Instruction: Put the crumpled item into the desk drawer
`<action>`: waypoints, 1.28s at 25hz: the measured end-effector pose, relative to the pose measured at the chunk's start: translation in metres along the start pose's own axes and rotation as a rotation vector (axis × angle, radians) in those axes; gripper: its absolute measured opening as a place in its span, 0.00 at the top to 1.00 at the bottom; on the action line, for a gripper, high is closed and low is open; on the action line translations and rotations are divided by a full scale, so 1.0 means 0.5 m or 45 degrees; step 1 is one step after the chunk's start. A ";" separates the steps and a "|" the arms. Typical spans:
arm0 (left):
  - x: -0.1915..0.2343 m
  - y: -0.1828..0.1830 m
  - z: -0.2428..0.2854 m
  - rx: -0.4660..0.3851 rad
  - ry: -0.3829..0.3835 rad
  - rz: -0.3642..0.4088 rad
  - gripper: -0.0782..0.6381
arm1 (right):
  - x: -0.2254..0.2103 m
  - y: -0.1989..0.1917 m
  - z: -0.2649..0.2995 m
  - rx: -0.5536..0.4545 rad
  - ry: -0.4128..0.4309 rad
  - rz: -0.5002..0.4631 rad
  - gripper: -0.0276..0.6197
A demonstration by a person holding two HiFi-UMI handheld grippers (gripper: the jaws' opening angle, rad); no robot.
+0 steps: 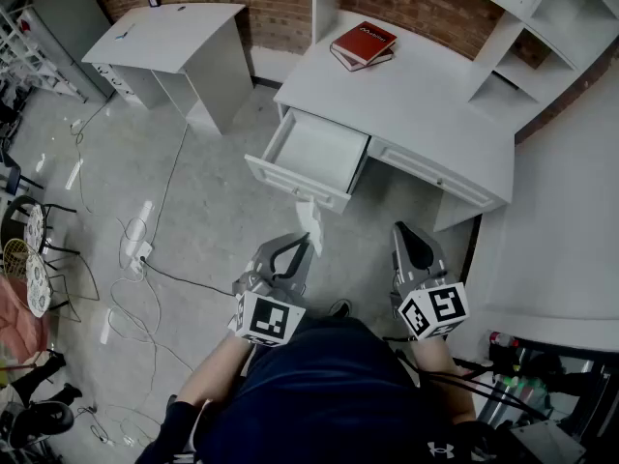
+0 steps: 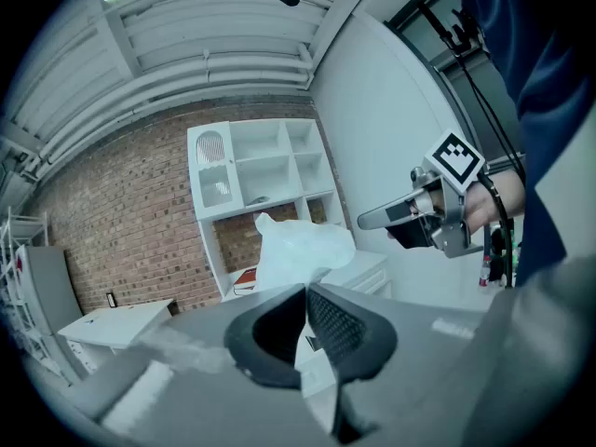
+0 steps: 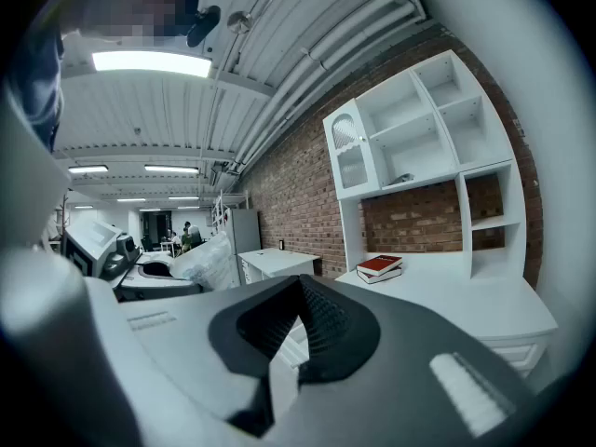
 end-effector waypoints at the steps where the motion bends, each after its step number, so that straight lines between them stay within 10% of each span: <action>1: -0.001 0.011 0.002 0.002 0.005 -0.012 0.88 | -0.003 -0.001 -0.003 0.001 0.000 0.001 0.95; 32: 0.099 -0.071 0.100 0.202 0.159 0.018 0.88 | -0.147 -0.079 0.070 0.133 -0.016 0.162 0.95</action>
Point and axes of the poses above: the fingertips, and each gripper's own axes: z forward along the fingers, x to its left, y out of its top, the point moved 3 cm from there along -z, backward along the fingers, and after that the axes turned 3 degrees about -x, right-handed, at the moved point
